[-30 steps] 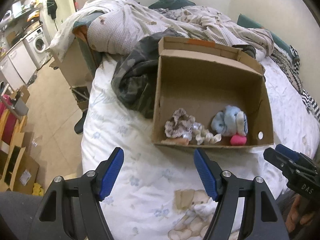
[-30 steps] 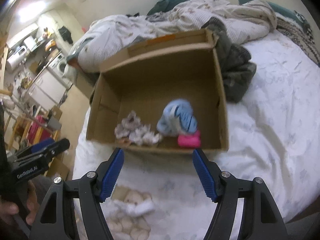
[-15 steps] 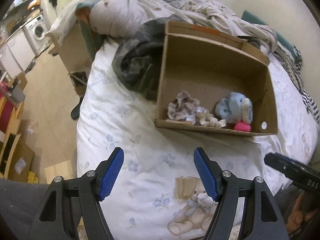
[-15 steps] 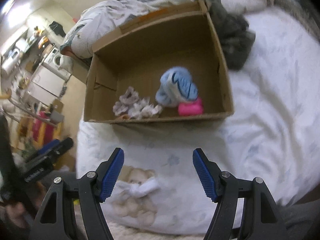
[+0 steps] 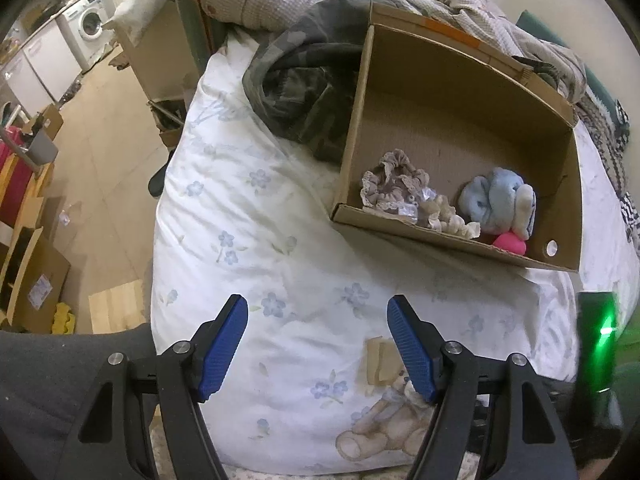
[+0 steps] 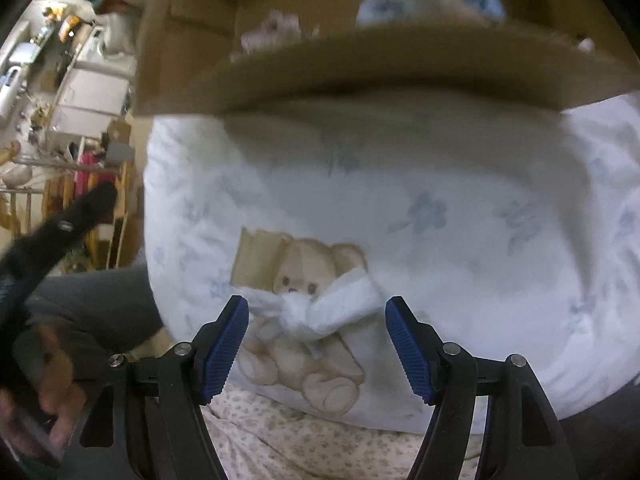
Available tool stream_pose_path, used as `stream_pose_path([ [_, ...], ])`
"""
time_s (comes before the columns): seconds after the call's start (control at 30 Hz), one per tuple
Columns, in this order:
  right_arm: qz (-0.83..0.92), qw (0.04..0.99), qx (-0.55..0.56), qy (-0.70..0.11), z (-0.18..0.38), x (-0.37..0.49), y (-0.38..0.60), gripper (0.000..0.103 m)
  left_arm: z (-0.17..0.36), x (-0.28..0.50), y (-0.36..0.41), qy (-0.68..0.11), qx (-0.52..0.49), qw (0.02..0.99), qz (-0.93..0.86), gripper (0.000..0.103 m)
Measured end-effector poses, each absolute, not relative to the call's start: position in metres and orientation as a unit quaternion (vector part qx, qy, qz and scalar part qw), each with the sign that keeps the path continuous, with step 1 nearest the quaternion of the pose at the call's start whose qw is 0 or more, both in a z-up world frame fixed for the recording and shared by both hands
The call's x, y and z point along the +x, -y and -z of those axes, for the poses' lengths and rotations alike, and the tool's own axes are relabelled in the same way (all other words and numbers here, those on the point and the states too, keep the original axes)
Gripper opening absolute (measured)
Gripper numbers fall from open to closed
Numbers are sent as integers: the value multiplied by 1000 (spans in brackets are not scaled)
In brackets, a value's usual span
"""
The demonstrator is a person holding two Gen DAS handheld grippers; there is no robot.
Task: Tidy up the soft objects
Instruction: 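Grasp the white sock with the right tool while the left grasps a tan piece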
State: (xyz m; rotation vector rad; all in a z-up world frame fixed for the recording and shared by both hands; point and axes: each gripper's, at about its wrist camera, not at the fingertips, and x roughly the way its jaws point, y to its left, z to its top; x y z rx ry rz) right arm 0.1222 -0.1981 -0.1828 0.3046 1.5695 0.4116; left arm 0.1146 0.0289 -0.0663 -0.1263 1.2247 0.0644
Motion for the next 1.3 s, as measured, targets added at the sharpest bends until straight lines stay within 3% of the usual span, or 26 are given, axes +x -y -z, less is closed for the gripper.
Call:
stream_pose_path([
  [0.2,-193,678,97,-703,197,121,174,75,68,118,-28,-579,-67,812,-31,70],
  [0.23,-193,682,92,-699,197,120,172,64,68,118,-28,-579,-67,812,-31,70],
  [0.27,-194,687,91,-695,197,121,170,47,68,119,-28,-580,-68,811,-31,70],
  [0.37,-207,689,92,-688,193,124,169,28,72,121,-26,-588,-70,805,-30,70],
  [0.43,-214,695,89,-681,188,125,170,23,77,122,-25,-597,-77,798,-26,70],
  [0.9,-156,770,197,-587,127,126,251,21,143,124,22,-688,-17,725,28,68],
  [1.1,-155,766,209,-588,127,131,256,21,164,127,35,-711,-2,702,43,47],
  [1.2,-158,764,207,-591,127,130,259,21,168,128,37,-712,-2,700,47,27],
  [1.23,-159,764,206,-591,127,129,259,21,167,129,38,-711,-3,702,49,15],
  [1.3,-161,762,206,-592,127,129,258,21,165,129,40,-706,1,707,49,12],
])
